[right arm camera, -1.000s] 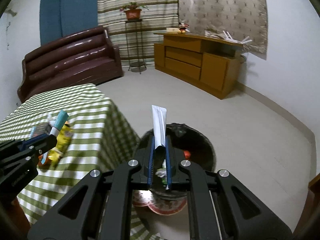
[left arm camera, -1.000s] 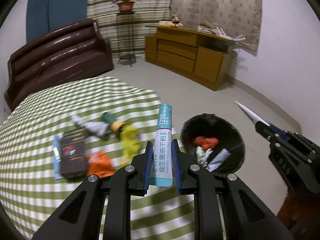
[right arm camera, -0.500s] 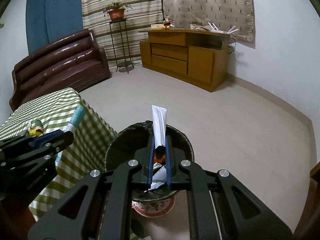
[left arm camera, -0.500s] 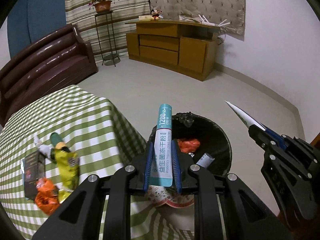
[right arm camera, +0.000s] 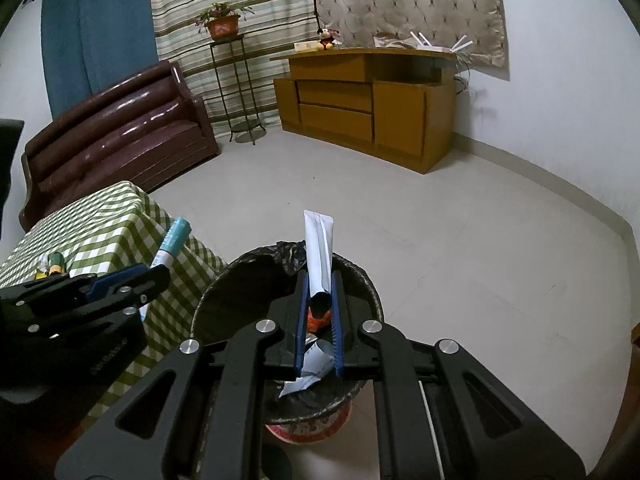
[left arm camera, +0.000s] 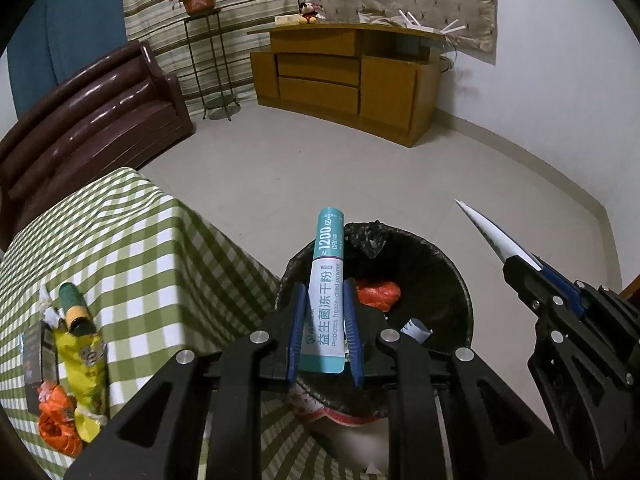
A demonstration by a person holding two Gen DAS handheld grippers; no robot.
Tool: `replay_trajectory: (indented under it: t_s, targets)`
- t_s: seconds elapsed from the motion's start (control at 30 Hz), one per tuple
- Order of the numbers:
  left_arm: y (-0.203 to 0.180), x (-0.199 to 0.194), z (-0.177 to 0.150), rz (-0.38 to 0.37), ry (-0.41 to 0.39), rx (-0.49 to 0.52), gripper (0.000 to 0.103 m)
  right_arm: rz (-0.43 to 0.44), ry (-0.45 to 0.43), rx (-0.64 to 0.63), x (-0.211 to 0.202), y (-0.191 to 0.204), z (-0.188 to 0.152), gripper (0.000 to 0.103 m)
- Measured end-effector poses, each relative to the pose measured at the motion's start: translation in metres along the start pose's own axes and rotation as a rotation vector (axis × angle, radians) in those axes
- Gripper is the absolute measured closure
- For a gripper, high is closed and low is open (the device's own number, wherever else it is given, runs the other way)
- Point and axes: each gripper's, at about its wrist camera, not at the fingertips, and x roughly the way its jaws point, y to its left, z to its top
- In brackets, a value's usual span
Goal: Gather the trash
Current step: 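Carry the toothpaste tube and white packet over the bin and open both grippers, then grasp the yellow snack bag with the right gripper while the left gripper approaches the orange bag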
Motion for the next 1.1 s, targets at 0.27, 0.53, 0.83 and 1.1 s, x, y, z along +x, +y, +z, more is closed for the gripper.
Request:
replay_trajectory:
  t_s: [0.27,0.53,0.83,1.1]
  targets:
    - [-0.003,0.009,0.001,0.02,0.008,0.004,0.061,0.01,0.019,0.039,0.009,-0.005,-0.003,0.078]
    - [0.001,-0.001,-0.001,0.02,0.0,-0.004,0.054,0.007,0.005,0.048,-0.001,-0.004,-0.004,0.062]
    - [0.028,-0.033,-0.013,0.023,-0.019,-0.033,0.049,0.035,0.011,0.034,-0.017,0.016,-0.009,0.053]
    - [0.07,-0.066,-0.031,0.079,-0.04,-0.085,0.046,0.078,0.008,-0.023,-0.033,0.055,-0.01,0.053]
